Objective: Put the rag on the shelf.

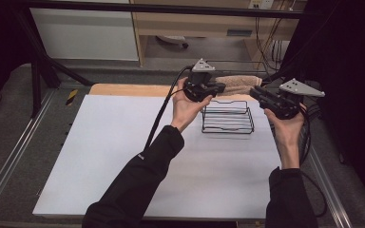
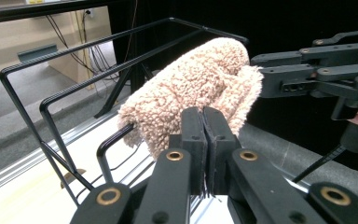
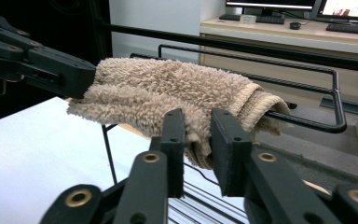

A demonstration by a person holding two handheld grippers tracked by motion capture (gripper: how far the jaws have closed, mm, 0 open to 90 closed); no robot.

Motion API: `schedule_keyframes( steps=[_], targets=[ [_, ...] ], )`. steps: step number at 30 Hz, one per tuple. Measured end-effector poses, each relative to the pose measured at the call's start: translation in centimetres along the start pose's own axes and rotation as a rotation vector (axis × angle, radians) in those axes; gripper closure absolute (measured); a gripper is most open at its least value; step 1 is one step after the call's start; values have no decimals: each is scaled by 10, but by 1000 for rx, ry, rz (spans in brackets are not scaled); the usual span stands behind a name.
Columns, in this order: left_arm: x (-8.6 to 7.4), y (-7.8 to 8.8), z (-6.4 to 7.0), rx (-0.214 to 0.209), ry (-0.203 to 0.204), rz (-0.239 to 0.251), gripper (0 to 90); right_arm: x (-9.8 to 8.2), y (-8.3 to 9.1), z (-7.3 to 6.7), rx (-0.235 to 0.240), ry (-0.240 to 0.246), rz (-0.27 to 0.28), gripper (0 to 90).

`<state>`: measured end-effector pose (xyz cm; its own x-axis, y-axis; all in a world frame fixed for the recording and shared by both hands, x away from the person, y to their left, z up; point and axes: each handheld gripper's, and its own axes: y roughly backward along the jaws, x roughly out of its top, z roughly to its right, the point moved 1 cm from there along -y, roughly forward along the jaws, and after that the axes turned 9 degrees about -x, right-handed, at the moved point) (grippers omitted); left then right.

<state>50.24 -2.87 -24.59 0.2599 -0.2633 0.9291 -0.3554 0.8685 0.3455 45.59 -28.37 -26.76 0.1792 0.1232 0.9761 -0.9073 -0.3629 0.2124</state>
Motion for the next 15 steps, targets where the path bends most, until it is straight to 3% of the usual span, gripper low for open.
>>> schedule_keyframes(
  steps=[5, 10, 13, 15],
  targets=[
    [-1, -1, 0, 3, -7, -3, 887, 4, 5, -1, 6, -6, 13, 641],
    [-3, -2, 1, 1, -20, -16, 887, 9, 7, -5, 19, -16, 37, 628],
    [-5, -2, 1, 3, -33, -24, 885, 8, 5, -7, 35, -28, 8, 739],
    [-8, -3, 1, 5, -35, -29, 882, 4, 2, -6, 16, -36, -35, 822]
  ],
)
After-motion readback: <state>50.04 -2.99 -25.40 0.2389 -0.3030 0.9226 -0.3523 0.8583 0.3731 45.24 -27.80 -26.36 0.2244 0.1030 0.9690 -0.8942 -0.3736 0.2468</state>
